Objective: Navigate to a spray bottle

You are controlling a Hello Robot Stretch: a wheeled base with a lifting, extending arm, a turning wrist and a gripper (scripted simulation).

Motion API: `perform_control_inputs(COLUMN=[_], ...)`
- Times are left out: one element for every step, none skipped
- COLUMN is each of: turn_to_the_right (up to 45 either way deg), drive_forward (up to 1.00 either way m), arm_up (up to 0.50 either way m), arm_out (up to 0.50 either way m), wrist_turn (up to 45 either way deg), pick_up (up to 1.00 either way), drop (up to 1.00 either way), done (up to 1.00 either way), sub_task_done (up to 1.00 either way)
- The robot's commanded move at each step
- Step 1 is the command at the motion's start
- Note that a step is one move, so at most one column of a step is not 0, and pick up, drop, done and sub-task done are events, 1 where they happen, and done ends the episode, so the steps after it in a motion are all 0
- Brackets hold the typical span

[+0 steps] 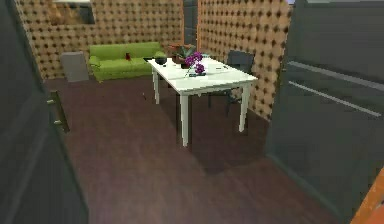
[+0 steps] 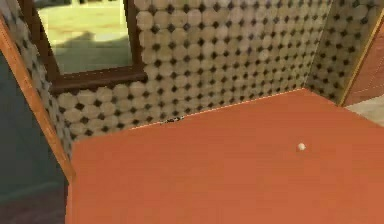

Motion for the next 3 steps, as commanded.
perform_control_inputs(turn_to_the_right=[0.0, -12.0, 0.0], drive_forward=[0.15, 0.0, 1.0], arm_up=[0.0, 0.0, 0.0], arm_out=[0.0, 0.0, 0.0], wrist_turn=[0.0, 0.0, 0.0], pick_up=[0.0, 0.0, 0.0], drop=[0.0, 0.0, 0.0], done=[0.0, 0.0, 0.0], sub_task_done=[0.0, 0.0, 0.0])
